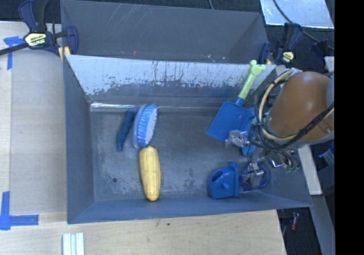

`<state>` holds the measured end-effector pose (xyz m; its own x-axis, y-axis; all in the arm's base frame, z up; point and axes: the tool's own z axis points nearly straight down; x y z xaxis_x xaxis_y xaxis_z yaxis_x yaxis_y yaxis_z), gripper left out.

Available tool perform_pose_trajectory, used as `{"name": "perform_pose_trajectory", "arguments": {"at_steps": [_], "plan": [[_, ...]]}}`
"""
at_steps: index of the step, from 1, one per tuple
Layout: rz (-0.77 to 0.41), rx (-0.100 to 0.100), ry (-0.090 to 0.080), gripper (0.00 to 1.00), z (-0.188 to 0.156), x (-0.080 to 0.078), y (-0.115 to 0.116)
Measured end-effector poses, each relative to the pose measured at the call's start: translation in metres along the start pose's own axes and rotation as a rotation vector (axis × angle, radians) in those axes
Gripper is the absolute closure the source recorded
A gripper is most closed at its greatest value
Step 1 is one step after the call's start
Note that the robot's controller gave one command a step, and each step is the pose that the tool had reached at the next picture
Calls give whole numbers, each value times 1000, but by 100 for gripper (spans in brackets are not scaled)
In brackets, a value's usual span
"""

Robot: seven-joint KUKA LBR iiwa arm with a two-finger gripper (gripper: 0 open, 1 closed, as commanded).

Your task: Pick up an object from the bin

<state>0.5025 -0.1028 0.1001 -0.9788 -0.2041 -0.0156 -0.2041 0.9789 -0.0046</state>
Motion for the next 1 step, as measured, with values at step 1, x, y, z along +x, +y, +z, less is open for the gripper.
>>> {"name": "perform_pose_trajectory", "arguments": {"at_steps": [1], "plan": [[-190, 8, -12, 0, 27, 7, -26]]}}
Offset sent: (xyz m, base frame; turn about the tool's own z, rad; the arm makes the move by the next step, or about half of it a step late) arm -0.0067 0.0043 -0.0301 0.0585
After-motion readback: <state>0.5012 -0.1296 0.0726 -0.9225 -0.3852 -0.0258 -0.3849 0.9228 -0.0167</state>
